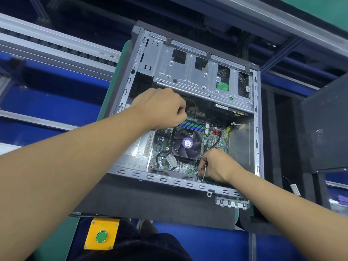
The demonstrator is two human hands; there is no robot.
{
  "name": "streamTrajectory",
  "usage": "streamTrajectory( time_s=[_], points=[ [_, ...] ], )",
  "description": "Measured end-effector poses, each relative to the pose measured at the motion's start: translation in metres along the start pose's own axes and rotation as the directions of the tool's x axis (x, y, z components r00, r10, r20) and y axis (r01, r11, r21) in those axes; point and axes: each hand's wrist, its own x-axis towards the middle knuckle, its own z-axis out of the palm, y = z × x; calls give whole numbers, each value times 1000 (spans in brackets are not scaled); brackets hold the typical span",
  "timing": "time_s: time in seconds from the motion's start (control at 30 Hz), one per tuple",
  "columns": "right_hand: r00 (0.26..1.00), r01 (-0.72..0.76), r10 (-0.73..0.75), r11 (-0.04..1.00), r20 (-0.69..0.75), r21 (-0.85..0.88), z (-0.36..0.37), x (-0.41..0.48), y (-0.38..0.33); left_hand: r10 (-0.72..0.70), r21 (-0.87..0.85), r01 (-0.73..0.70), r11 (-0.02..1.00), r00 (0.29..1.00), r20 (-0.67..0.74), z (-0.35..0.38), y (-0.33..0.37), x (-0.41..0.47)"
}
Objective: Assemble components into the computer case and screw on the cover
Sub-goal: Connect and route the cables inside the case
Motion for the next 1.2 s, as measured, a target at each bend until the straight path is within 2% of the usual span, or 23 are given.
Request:
streamTrajectory(
  time_s=[0.43, 0.87, 1.07, 1.2],
  points=[
    [999, 27, -26, 1000, 28, -16, 0, 3, -1, -10, 9, 10, 1000, 1000, 4, 0, 0, 1],
    [998, -25, 29, 996, 55, -86, 1, 11, -6, -18, 12, 18, 1000, 1000, 6, 1, 0, 1],
    [998, 3, -2, 1000, 61, -28, -2, 6, -1, -38, -3, 38, 999, 999, 15, -1, 0, 1],
    [998, -10, 15, 996, 55, -91, -3, 7, -5, -50, 1, 50, 999, 998, 23, -1, 1, 1]
  ],
)
